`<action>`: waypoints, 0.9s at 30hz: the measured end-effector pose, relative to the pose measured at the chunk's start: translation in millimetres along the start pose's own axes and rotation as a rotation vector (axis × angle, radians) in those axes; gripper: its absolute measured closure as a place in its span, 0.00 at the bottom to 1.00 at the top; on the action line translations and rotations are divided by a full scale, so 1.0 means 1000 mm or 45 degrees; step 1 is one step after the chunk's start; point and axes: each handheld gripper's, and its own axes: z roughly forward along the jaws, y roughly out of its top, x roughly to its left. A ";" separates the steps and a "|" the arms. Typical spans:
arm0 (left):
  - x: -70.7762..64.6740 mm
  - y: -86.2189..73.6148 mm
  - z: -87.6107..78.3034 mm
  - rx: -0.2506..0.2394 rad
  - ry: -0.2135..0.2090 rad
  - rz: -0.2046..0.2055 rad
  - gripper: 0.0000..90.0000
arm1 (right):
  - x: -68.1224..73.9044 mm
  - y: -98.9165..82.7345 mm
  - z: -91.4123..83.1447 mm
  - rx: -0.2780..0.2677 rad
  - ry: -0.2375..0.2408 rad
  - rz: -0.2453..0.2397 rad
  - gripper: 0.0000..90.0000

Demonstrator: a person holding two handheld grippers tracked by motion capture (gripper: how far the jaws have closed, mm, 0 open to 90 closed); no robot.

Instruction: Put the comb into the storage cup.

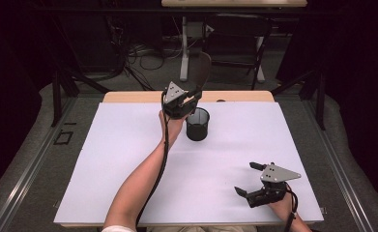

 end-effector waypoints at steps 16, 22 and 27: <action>0.002 -0.005 0.006 0.038 -0.026 0.000 0.80 | 0.000 0.000 0.000 0.002 -0.001 0.000 0.01; 0.002 -0.006 0.006 0.054 -0.030 0.003 0.80 | 0.000 0.000 -0.001 0.001 -0.002 0.000 0.01; 0.001 -0.007 0.008 0.066 -0.034 0.014 0.80 | 0.000 0.000 -0.001 0.001 -0.003 0.001 0.01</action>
